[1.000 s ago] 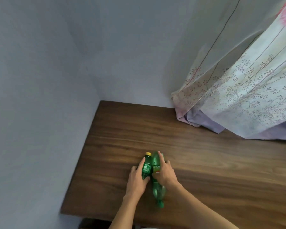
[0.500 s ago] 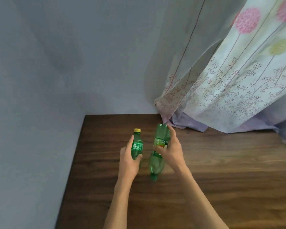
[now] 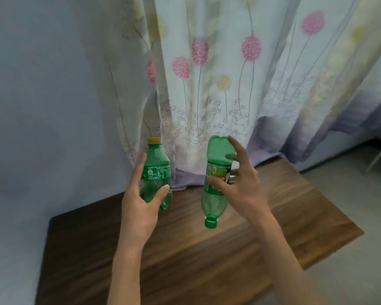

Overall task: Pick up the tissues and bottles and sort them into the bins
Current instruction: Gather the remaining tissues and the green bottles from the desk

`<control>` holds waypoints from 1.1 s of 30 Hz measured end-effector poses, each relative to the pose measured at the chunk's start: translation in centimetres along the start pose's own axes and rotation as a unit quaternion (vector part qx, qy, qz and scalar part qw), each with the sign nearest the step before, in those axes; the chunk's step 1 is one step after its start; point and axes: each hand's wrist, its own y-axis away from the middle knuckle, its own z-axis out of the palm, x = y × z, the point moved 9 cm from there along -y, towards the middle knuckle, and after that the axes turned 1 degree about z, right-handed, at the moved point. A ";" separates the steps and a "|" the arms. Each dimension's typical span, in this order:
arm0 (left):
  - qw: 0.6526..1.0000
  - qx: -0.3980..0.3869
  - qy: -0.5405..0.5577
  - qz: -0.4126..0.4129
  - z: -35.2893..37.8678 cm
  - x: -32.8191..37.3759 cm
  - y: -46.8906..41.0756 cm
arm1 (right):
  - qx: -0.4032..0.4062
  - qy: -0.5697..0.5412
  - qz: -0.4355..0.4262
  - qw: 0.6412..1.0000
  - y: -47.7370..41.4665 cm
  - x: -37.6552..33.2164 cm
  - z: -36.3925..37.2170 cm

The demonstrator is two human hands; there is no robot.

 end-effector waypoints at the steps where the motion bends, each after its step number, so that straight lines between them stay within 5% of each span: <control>1: 1.000 -0.011 0.008 0.016 1.5 1.8 0.1 | 0.016 -0.002 -0.001 1.000 0.2 -0.1 -2.3; 21: 0.951 -0.266 0.107 0.118 48.5 22.2 12.3 | 0.326 0.099 0.048 0.939 14.2 10.3 -53.1; 33: 0.897 -0.399 0.121 0.144 72.9 28.3 16.1 | 0.442 0.134 0.127 0.878 19.4 19.2 -71.4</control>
